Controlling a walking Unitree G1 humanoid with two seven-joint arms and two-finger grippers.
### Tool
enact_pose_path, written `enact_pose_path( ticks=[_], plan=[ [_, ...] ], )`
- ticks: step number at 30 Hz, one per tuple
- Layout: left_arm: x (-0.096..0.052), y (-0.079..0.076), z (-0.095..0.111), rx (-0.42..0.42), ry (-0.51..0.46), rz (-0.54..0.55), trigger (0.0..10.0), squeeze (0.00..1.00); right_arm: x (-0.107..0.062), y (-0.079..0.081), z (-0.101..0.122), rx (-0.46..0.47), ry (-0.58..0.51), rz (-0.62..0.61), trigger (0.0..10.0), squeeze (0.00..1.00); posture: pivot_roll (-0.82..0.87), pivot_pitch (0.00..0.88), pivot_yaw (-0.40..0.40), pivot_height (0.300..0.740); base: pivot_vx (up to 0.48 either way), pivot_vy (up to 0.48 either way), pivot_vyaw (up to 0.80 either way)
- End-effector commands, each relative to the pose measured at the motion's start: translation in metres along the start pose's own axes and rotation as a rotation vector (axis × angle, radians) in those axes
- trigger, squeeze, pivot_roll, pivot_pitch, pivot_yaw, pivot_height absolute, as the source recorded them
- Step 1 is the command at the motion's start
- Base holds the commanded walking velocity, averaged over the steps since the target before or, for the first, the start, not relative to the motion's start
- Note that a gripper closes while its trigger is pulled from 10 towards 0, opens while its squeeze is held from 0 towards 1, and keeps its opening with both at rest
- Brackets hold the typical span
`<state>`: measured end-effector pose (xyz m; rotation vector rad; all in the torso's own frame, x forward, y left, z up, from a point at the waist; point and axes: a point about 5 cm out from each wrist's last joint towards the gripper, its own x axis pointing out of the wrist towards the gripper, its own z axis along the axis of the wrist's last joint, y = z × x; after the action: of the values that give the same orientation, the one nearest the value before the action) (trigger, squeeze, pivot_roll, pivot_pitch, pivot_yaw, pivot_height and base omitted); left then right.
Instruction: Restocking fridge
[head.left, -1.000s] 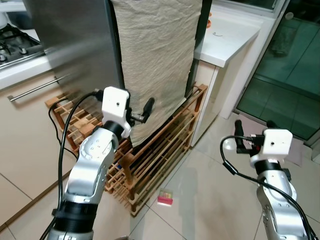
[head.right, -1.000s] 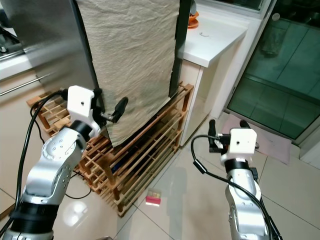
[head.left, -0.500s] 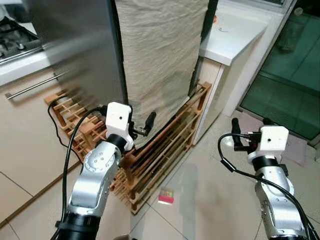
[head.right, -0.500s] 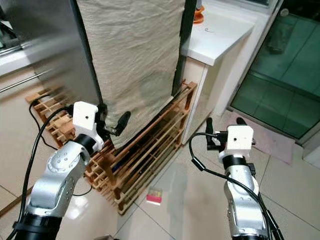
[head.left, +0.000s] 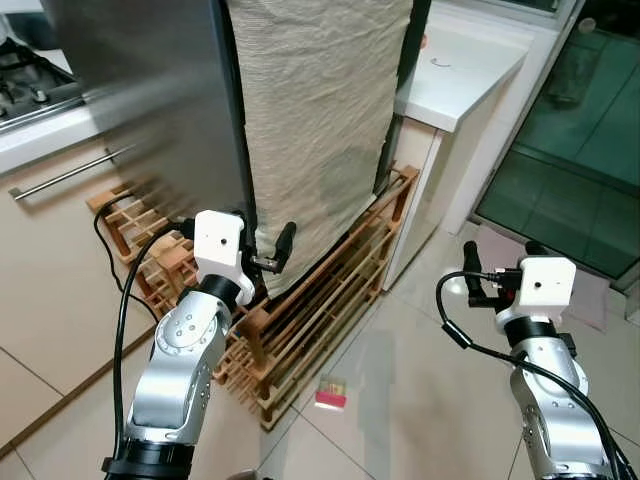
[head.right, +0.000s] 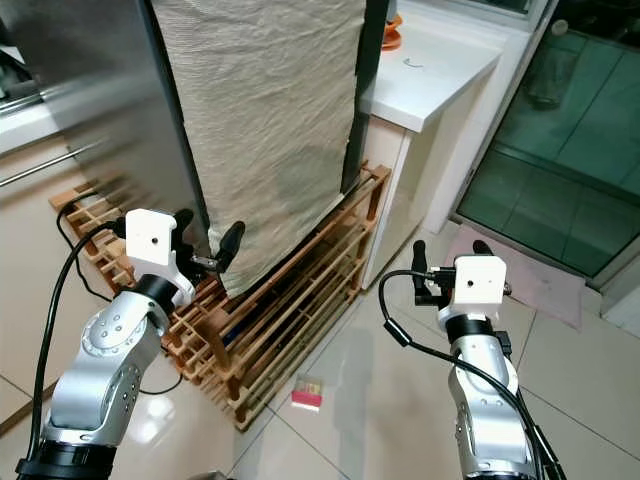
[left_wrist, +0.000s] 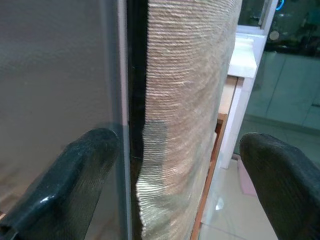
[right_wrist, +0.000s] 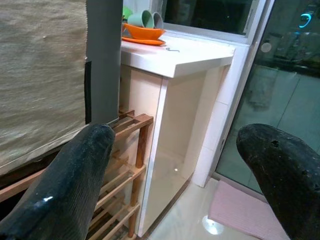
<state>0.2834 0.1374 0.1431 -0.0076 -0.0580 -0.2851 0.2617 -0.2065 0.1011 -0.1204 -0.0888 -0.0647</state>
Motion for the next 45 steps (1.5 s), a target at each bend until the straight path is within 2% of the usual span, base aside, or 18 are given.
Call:
enact_pose_path(
  ticks=[1,12,17,20,21,22,24,26,28,29,32,34,36,39,41,43,45],
  plan=[
    [0.004,-0.002,0.008,-0.002,-0.038,-0.001,10.0,0.00,0.002,0.000,0.001,0.001,-0.009,0.000,10.0,0.00,-0.03,0.000,-0.039,0.740,0.000,0.000,0.00],
    [0.028,-0.009,0.019,0.020,-0.081,-0.025,10.0,0.00,0.006,0.004,0.005,0.013,-0.026,-0.001,10.0,0.00,-0.06,0.000,-0.032,0.740,0.000,0.000,0.00],
    [0.035,-0.009,0.019,0.027,-0.075,-0.021,10.0,0.00,0.004,0.004,0.005,0.014,-0.026,-0.004,10.0,0.00,-0.06,0.000,-0.028,0.740,0.000,0.000,0.00],
    [0.041,-0.014,0.019,0.018,-0.068,-0.037,10.0,0.00,0.004,0.004,0.005,0.014,-0.025,-0.008,10.0,0.00,-0.07,0.000,-0.028,0.740,0.000,0.000,0.00],
    [0.044,-0.018,0.018,0.007,-0.056,-0.048,10.0,0.00,0.004,0.004,0.005,0.014,-0.025,-0.008,10.0,0.00,-0.07,0.000,-0.027,0.740,0.000,0.000,0.00],
    [0.051,-0.029,0.016,-0.022,-0.035,-0.078,10.0,0.00,0.004,0.004,0.004,0.016,-0.024,-0.008,10.0,0.00,-0.07,0.000,-0.029,0.740,0.000,0.000,0.00],
    [0.053,-0.032,0.016,-0.029,-0.031,-0.086,10.0,0.00,0.004,0.004,0.004,0.017,-0.024,-0.008,10.0,0.00,-0.07,0.000,-0.029,0.740,0.000,0.000,0.00],
    [0.058,-0.047,0.018,-0.041,-0.033,-0.160,10.0,0.00,0.004,0.005,0.004,0.019,-0.023,-0.007,10.0,0.00,-0.07,0.000,-0.029,0.740,0.000,0.000,0.00],
    [0.061,-0.066,0.027,-0.057,-0.066,-0.294,10.0,0.00,0.004,0.004,0.002,0.026,-0.009,-0.001,10.0,0.00,-0.08,0.000,-0.028,0.740,0.000,0.000,0.00],
    [0.061,-0.066,0.027,-0.057,-0.066,-0.294,10.0,0.00,0.004,0.004,0.002,0.026,-0.009,-0.001,10.0,0.00,-0.08,0.000,-0.028,0.740,0.000,0.000,0.00],
    [0.056,-0.093,0.048,-0.103,-0.144,-0.561,10.0,0.00,0.001,0.007,-0.017,0.079,0.114,0.074,10.0,0.00,-0.09,0.000,-0.030,0.740,0.000,0.000,0.00],
    [0.055,-0.103,0.058,-0.113,-0.182,-0.671,10.0,0.00,-0.002,0.007,-0.026,0.105,0.171,0.088,10.0,0.00,-0.09,0.000,-0.029,0.740,0.000,0.000,0.00],
    [0.057,-0.109,0.064,-0.117,-0.202,-0.714,10.0,0.00,-0.004,0.007,-0.030,0.105,0.185,0.100,10.0,0.00,-0.09,0.000,-0.026,0.740,0.000,0.000,0.00],
    [0.063,-0.119,0.080,-0.229,-0.238,-0.726,10.0,0.00,-0.009,0.011,-0.034,0.097,0.215,0.147,10.0,0.00,-0.10,0.000,-0.016,0.740,0.000,0.000,0.00],
    [0.063,-0.122,0.084,-0.240,-0.251,-0.737,10.0,0.00,-0.012,0.013,-0.036,0.092,0.235,0.171,10.0,0.00,-0.10,0.000,-0.017,0.740,0.000,0.000,0.00],
    [0.058,-0.132,0.090,-0.268,-0.269,-0.808,10.0,0.00,-0.024,0.010,-0.047,0.076,0.292,0.207,10.0,0.00,-0.10,0.000,-0.021,0.740,0.000,0.000,0.00],
    [0.053,-0.132,0.091,-0.276,-0.272,-0.848,10.0,0.00,-0.054,-0.004,-0.083,0.011,0.470,0.233,10.0,0.00,-0.11,0.000,-0.025,0.740,0.000,0.000,0.00]
  ],
)
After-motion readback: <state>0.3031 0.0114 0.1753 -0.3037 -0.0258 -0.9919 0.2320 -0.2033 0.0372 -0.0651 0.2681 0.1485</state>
